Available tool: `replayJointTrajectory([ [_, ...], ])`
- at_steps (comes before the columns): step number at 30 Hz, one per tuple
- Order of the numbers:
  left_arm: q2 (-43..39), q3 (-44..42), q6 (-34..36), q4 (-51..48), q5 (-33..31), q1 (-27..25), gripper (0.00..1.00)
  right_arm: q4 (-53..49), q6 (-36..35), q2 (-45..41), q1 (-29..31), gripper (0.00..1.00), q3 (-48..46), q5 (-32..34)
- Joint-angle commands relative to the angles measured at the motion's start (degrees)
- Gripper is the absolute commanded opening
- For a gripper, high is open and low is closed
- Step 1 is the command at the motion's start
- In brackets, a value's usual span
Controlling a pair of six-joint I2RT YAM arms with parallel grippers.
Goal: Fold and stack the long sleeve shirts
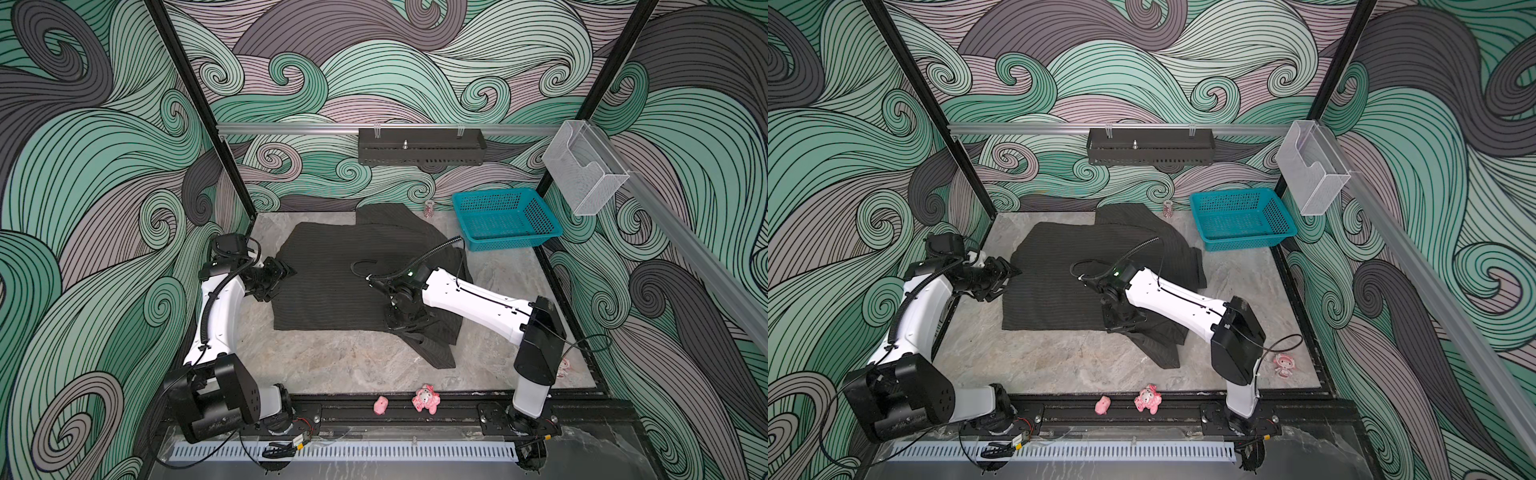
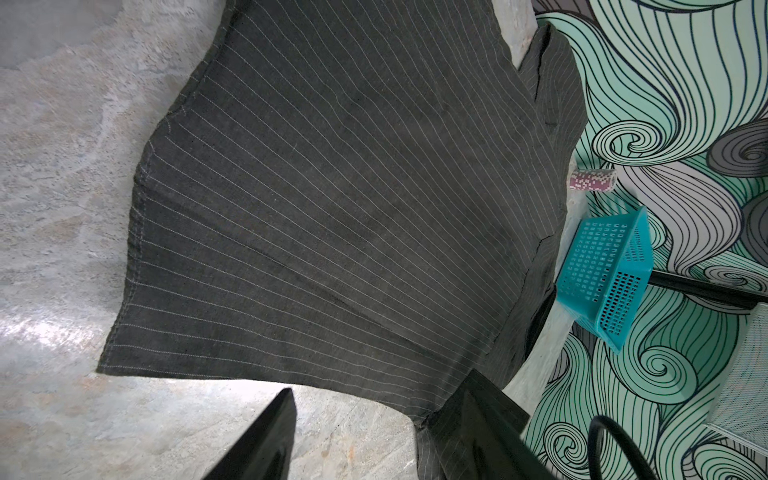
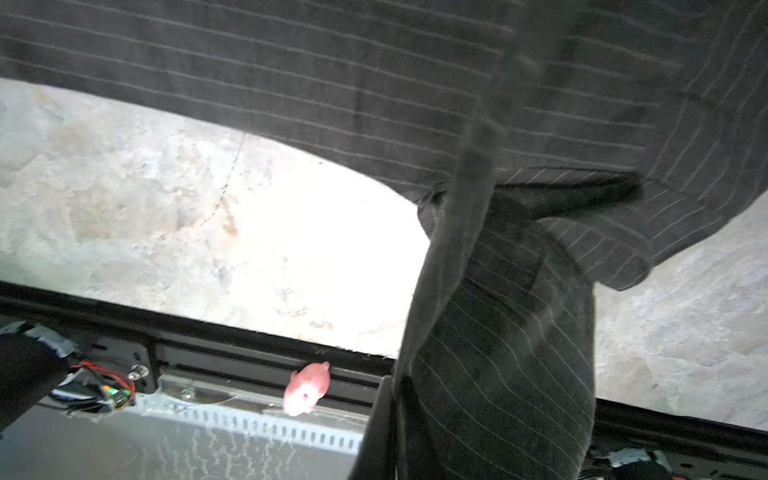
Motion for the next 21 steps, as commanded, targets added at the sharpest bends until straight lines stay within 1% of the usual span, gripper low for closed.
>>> replayJointTrajectory([
  [1, -0.96, -0.58, 0.96, -1.33, 0.78, 0.69, 0.66, 1.16, 0.37, -0.76, 1.8, 0.29, -1.43, -2.24],
  [4, -0.93, -0.67, 0.95, -1.18, 0.73, 0.7, 0.66, 1.17, -0.53, -3.56, 1.89, 0.47, -3.08, 0.32],
  [5, -0.94, -0.82, 0.95, -1.17, 0.77, 0.69, 0.66, 1.14, -1.22, -5.12, 1.65, 0.5, -3.6, 2.34],
  [7, -0.95, -1.07, 0.98, -1.11, 0.77, 0.7, 0.66, 1.39, -2.3, -8.26, 0.31, 0.54, -4.88, 5.61],
  [9, -0.85, -1.44, 0.99, -0.91, 0.69, 0.66, 0.66, 2.95, -3.52, -11.71, -2.11, 0.56, -7.74, 7.86],
  [11, -0.7, -2.04, 0.95, -0.65, 0.68, 0.65, 0.66, 5.95, -3.9, -15.49, -6.11, 0.57, -12.77, 8.57],
  [13, -0.44, -3.01, 0.91, -0.38, 0.86, 0.7, 0.67, 9.92, -3.24, -19.1, -10.82, 0.58, -19.04, 6.97],
  [17, 0.67, -6.17, -0.72, 0.17, 0.77, 1.08, 0.67, 18.33, 0.31, -26.32, -19.75, 0.6, -32.27, 3.09],
  [21, -0.63, -13.28, -4.93, 4.59, 2.19, 4.02, 0.68, 25.33, 4.93, -32.65, -24.69, 0.61, -42.52, -0.53],
])
